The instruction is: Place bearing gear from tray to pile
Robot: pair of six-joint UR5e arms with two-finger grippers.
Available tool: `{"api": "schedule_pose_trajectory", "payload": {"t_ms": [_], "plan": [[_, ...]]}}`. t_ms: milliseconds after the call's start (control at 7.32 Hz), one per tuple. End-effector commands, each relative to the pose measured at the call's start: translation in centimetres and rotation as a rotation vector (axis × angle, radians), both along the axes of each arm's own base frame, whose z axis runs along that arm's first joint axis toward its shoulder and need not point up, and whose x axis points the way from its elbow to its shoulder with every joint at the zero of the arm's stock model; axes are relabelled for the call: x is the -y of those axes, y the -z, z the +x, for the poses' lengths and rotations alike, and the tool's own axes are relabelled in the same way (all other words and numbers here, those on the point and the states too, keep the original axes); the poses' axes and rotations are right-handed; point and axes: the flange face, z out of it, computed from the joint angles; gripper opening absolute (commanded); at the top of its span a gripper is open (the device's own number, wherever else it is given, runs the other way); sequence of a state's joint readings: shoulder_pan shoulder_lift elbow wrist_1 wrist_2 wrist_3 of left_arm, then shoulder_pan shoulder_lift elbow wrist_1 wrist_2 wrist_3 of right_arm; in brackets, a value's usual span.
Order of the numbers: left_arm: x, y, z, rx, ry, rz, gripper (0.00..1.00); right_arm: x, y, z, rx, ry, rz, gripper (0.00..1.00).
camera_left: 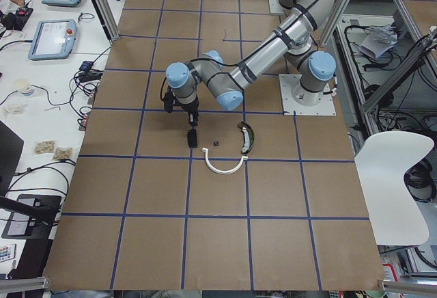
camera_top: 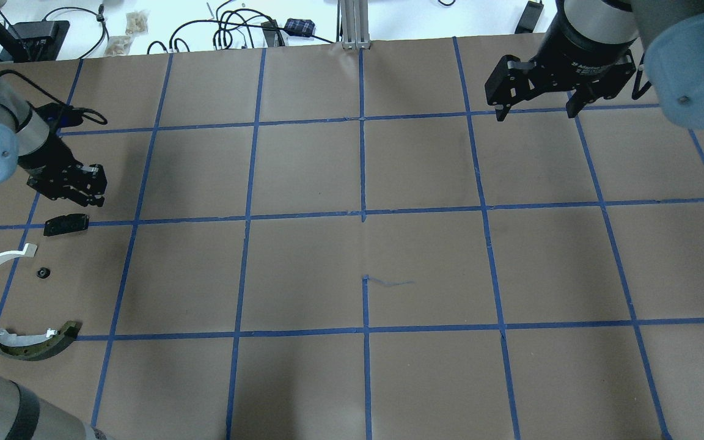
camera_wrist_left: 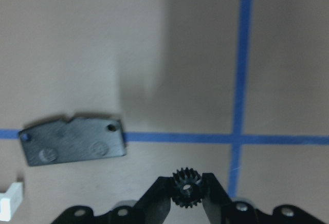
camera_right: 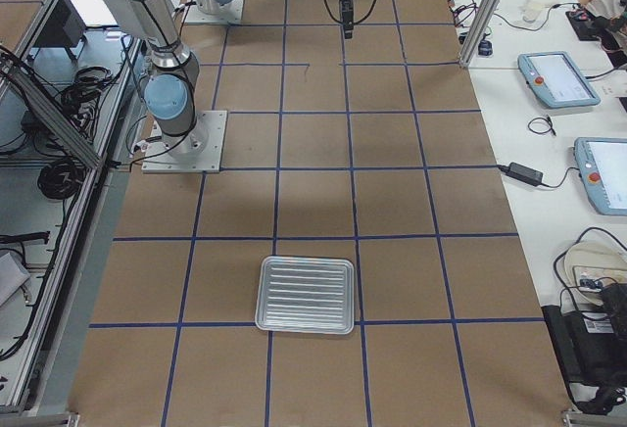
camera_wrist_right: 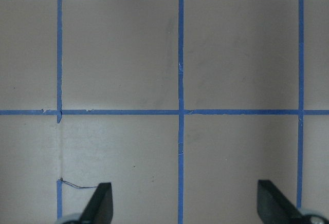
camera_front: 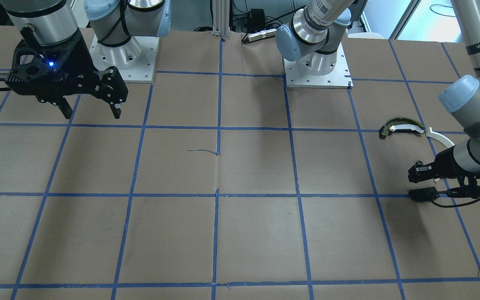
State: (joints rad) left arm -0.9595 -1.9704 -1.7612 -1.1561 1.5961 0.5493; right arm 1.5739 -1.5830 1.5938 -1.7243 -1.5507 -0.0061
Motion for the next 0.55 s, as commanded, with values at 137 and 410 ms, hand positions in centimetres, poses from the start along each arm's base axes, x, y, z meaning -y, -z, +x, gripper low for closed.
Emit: {"api": "schedule_pose_trajectory", "payload": {"t_ms": [137,410], "plan": [[-3.2,2.6,2.2,-0.045,-0.008,0.044,0.00,0.0,0.0,0.0,0.001,0.000,0.000,1.00],[-4.2,3.1,4.8,-0.021,-0.025,0.061,0.00,0.0,0.0,0.0,0.000,0.000,0.002,1.00]]}}
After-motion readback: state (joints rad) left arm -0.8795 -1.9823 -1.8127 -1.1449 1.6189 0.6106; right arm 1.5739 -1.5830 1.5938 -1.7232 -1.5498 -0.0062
